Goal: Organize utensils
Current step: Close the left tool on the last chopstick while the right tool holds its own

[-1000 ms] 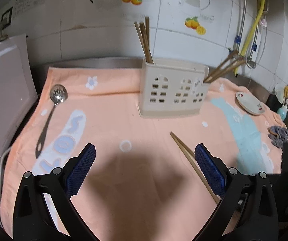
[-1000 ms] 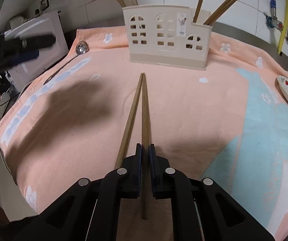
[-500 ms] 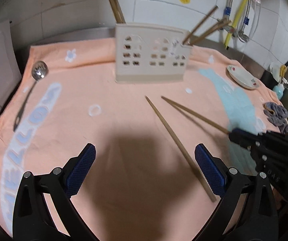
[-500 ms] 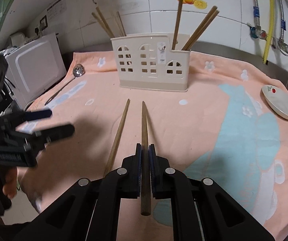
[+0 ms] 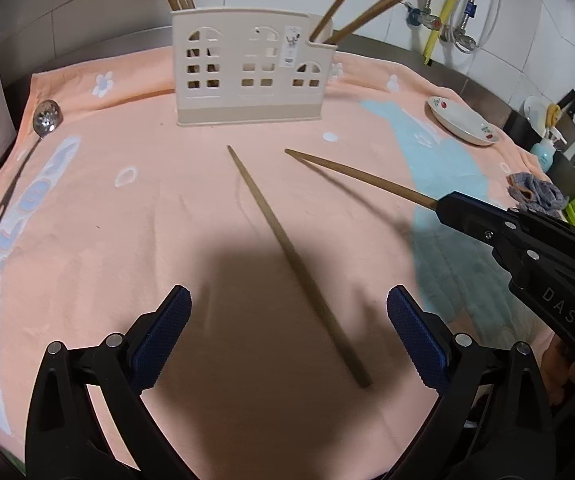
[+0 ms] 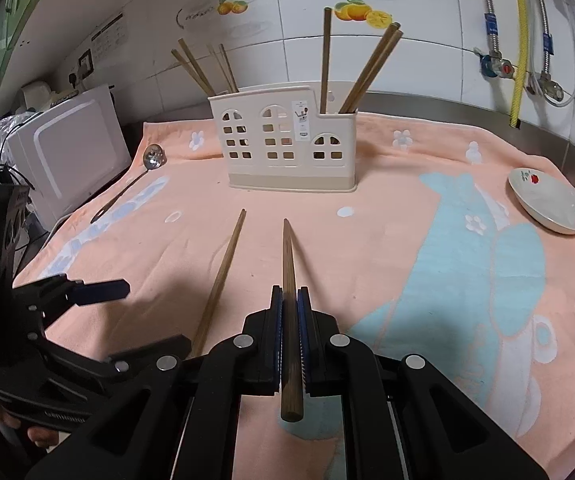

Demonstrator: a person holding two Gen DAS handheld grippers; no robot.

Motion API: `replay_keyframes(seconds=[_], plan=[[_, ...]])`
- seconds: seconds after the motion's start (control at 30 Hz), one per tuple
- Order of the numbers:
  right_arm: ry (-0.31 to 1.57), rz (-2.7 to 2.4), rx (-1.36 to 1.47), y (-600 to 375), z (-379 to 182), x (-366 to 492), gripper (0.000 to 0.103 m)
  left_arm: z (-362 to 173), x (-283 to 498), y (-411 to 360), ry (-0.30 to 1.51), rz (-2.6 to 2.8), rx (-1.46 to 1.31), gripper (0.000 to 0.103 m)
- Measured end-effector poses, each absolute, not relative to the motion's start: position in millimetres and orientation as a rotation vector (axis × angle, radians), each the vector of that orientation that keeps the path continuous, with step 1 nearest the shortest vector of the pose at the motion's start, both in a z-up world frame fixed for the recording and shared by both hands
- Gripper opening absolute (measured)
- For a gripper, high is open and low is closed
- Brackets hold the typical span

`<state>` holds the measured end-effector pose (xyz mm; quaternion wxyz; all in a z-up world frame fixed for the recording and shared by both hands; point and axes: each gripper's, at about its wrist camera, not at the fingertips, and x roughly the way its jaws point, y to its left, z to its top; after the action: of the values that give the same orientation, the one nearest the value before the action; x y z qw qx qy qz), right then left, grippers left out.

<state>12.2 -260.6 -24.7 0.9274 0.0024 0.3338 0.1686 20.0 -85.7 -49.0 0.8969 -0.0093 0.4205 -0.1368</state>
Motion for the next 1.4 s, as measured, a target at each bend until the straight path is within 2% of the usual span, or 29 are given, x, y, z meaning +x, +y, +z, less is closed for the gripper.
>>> replay_keyframes(seconds=[0.07, 0.13, 0.2, 0.33, 0.43, 0.57, 0.83, 1.4], plan=[[0.683, 0.345, 0.009, -262.9, -25.3, 12.0, 0.007, -51.5, 20.2, -88.6, 0.882, -0.287, -0.03, 0.084], [0.683, 0.347, 0.015, -265.0, -26.1, 11.8, 0.007, -54.1, 21.3, -91.3, 0.894, -0.305, -0.043, 0.067], [0.684, 0.348, 0.019, -266.4, -26.7, 12.3, 0.007, -56.5, 21.5, -95.0, 0.902, -0.311, -0.048, 0.062], [0.684, 0.352, 0.026, -266.9, -28.2, 11.8, 0.007, -58.8, 22.9, -98.5, 0.912, -0.332, -0.071, 0.038], [0.684, 0.357, 0.029, -267.2, -29.0, 11.8, 0.007, -60.0, 23.7, -101.8, 0.916, -0.341, -0.068, 0.028], [0.684, 0.36, 0.033, -268.7, -29.5, 12.6, 0.007, -65.0, 27.6, -102.5, 0.937, -0.329, -0.071, 0.027], [0.688, 0.361, 0.037, -267.9, -30.7, 13.7, 0.007, -70.4, 32.7, -102.5, 0.96, -0.302, -0.053, 0.014], [0.695, 0.364, 0.031, -264.2, -33.0, 15.4, 0.007, -69.2, 35.8, -97.2, 0.979, -0.256, -0.03, 0.012]])
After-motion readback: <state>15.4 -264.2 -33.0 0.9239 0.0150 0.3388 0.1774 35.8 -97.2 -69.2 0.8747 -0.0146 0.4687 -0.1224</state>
